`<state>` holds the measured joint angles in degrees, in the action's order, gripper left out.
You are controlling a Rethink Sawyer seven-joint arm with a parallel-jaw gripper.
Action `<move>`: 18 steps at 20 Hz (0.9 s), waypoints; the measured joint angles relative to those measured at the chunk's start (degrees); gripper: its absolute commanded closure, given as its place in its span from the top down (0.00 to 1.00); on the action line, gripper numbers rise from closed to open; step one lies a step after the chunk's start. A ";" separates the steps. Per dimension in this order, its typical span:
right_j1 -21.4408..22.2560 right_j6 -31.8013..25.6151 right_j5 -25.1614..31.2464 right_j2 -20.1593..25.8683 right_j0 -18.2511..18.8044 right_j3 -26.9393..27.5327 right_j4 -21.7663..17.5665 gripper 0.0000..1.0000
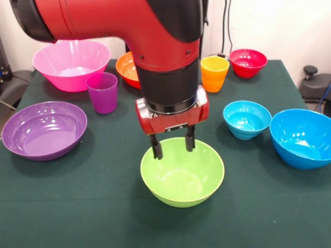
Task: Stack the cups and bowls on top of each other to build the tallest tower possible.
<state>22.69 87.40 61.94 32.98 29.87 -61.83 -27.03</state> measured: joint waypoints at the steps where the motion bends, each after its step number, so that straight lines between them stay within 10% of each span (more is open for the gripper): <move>1: -0.29 -0.44 0.00 0.05 0.33 0.01 -0.51 1.00; 18: -1.19 -2.07 0.00 0.20 1.44 0.08 -1.37 1.00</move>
<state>21.50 85.33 61.94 33.18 31.31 -61.75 -28.39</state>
